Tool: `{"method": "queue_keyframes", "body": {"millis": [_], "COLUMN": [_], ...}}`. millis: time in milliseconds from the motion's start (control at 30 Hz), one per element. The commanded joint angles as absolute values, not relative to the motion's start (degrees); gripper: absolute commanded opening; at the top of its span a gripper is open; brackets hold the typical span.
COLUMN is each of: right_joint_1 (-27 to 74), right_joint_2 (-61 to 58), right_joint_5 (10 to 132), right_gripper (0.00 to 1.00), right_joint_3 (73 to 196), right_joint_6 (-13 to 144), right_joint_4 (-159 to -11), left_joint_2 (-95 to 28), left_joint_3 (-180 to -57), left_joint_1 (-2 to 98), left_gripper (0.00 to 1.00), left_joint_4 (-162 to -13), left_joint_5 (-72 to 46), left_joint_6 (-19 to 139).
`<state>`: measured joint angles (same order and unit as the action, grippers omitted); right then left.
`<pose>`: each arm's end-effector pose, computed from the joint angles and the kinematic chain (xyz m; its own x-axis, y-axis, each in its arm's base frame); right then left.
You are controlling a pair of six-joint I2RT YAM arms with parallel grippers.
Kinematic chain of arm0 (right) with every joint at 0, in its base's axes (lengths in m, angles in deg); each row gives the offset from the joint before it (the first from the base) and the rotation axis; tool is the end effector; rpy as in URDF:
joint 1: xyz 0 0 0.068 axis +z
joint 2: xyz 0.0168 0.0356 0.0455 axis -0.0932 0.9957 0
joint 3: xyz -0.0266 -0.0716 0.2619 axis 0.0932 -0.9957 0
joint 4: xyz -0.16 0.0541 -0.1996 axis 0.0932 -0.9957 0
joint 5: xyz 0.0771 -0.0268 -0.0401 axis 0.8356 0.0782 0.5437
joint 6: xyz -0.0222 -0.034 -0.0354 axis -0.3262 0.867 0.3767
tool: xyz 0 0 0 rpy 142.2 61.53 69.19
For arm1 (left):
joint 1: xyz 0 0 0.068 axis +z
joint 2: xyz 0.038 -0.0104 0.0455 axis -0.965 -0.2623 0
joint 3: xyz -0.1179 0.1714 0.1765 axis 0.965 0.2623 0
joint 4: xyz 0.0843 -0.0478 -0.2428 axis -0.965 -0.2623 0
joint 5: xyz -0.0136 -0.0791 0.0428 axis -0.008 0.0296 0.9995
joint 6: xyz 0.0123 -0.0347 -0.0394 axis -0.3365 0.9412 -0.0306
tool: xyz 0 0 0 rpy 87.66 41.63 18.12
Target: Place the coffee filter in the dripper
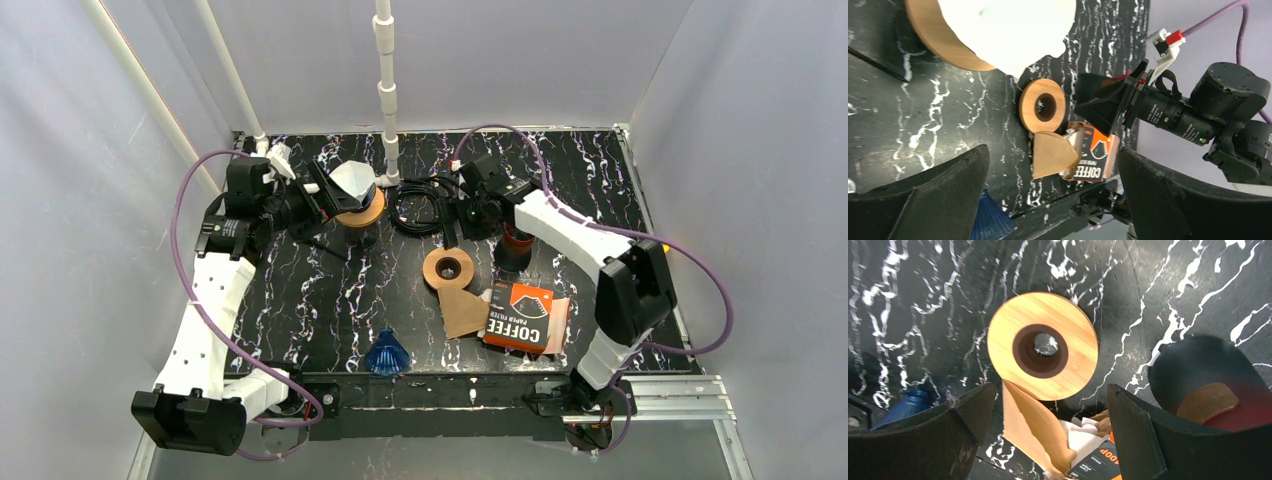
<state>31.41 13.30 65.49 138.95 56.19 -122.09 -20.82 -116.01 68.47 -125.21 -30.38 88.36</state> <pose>0.2919 0.2197 0.2789 -0.7907 -0.2414 -0.5625 -0.4110 0.8904 0.1955 0.2252 -0.0405 0.3880 -0.6700 -0.5059 -0.5432 0.0680 0.6869 -0.7236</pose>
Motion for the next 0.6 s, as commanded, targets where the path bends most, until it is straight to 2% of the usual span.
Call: {"method": "queue_keyframes", "body": {"millis": [0,200,567], "right_joint_1": [31.4,31.7,31.8], "right_joint_2": [16.2,20.4,27.4], "right_joint_5": [64.7,63.6,63.7], "right_gripper": [0.91,0.89,0.84], "right_joint_3": [142.7,142.9,144.6], "right_joint_6": [59.4,61.5,62.3], "right_joint_4": [-128.3,-129.7,-127.3], "left_joint_2": [-19.3,-19.7,-20.7], "left_joint_3": [-120.8,-122.8,-124.4], "left_joint_1": [68.3,68.3,68.3], "left_gripper": [0.98,0.98,0.98], "left_joint_4": [-132.7,-135.2,-135.5], "left_joint_5": [-23.5,-15.3,-14.1], "left_joint_6": [80.8,76.7,75.1]}}
